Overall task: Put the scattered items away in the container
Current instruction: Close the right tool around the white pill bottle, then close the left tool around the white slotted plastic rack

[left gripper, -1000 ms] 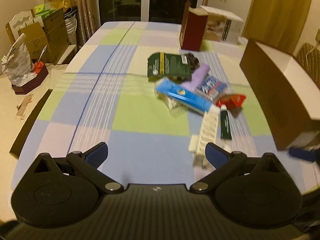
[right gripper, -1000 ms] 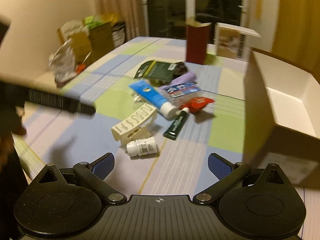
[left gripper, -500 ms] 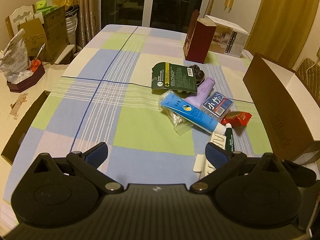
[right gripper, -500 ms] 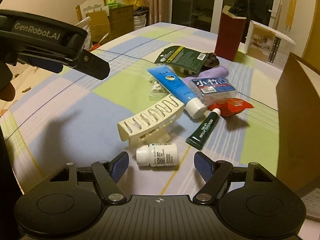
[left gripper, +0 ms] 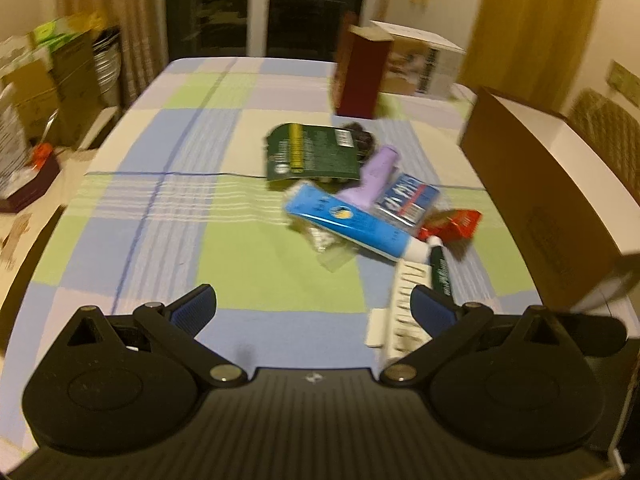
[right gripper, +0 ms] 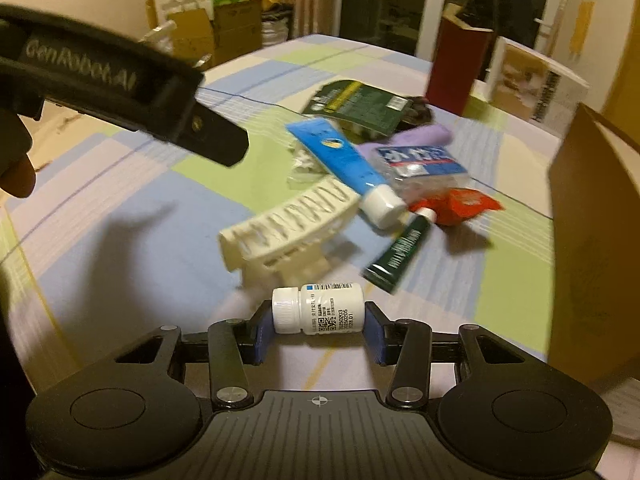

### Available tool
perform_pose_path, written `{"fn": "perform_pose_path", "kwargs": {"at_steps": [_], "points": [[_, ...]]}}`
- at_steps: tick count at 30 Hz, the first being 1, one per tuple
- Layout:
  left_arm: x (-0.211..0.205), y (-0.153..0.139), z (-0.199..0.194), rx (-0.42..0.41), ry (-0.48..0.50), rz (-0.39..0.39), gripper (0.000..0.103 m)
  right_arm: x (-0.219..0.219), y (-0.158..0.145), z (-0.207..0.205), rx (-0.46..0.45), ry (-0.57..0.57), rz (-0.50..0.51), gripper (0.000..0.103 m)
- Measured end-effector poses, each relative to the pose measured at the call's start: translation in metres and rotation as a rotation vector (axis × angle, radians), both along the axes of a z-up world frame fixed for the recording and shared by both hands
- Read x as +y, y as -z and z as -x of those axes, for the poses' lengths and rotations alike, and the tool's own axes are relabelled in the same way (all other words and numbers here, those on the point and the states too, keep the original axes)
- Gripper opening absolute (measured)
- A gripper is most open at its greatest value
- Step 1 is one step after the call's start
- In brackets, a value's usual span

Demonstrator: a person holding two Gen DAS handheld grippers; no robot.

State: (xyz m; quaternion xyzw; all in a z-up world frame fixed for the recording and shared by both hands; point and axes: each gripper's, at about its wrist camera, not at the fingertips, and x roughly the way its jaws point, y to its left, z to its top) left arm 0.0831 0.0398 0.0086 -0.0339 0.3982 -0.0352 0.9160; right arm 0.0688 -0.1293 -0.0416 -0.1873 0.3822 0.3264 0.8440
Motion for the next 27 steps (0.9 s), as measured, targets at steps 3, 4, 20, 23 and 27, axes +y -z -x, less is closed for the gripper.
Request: {"fn": "perform_pose_path", "kwargs": {"at_steps": [3,4,20,23,27], "points": [[-0.014,0.005,-0.005,0.008,0.076,-0.004,0.096,-0.011,-0.004,-0.002,0.007,0.065,0.019,0.049],[-0.018,0.008,-0.008,0.016,0.099,-0.005,0.091,-0.015,-0.004,-0.004,0.013,0.083,0.022,0.049],[-0.064,0.046,-0.030,0.126,0.274,-0.138,0.023,-0.027,-0.004,-0.007,0.038,0.127,0.005,0.049],[-0.064,0.044,-0.030,0.132,0.267,-0.130,0.023,-0.028,-0.006,-0.006,0.036,0.126,-0.002,0.049],[-0.066,0.035,-0.028,0.116,0.265,-0.137,0.023,-0.028,-0.011,-0.004,0.027,0.129,-0.011,0.049]]}}
